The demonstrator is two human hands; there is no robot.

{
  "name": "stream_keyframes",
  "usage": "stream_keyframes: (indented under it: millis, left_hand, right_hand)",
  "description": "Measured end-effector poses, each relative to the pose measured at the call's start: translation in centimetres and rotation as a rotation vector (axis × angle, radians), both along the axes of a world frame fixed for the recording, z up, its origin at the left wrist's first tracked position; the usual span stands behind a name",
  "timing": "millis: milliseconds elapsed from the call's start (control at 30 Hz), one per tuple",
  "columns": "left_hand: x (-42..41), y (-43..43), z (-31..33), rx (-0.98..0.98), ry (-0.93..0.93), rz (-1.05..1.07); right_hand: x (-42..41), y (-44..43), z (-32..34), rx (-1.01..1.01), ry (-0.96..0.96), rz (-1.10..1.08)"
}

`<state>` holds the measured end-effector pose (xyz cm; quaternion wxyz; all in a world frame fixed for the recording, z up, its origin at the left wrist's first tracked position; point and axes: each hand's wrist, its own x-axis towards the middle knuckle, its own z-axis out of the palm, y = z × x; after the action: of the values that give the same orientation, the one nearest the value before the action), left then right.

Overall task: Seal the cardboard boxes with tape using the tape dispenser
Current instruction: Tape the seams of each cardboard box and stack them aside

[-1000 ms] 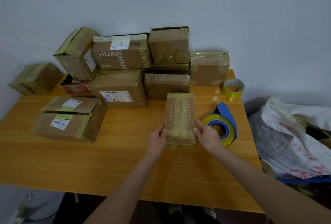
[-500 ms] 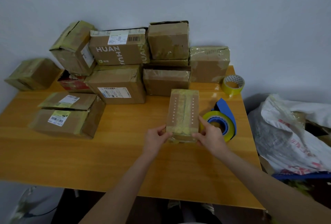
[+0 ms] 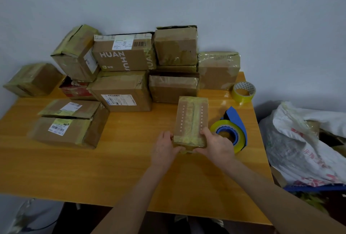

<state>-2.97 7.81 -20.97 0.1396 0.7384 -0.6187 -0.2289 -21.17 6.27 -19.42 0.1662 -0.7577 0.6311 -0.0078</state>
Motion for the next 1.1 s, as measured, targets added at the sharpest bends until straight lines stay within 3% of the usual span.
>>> stream_keyframes:
  millis: [133,400,500,700,933,1100]
  left_hand:
    - [-0.7,-0.9,-0.1,0.012,0.119,-0.006]
    - [1.4,-0.7,-1.1,-0.002,0.195,-0.082]
    - [1.7,-0.7,-0.8,0.081,0.240,-0.088]
    - [-0.8,-1.7,0.2,0.111,0.181,0.044]
    - [-1.0,-1.9,0.2,0.090,0.126,0.068]
    - [-1.4,-1.9,0.2,0.204,0.186,0.035]
  right_hand:
    - [0.2,-0.5,-0.2,-0.011,-0.012,0.000]
    - [-1.6,-0.8,-0.8,0.132,-0.315,0.076]
    - [-2.1,-0.8,-0.4,0.162,-0.300,0.052]
    - [0.0,-0.8,-0.7,0.133,-0.317,-0.242]
    - [-0.1,-0.7,-1.3,0.205,-0.376,-0.239]
    - [0.0,-0.8,-0.8,0.262,-0.325,-0.261]
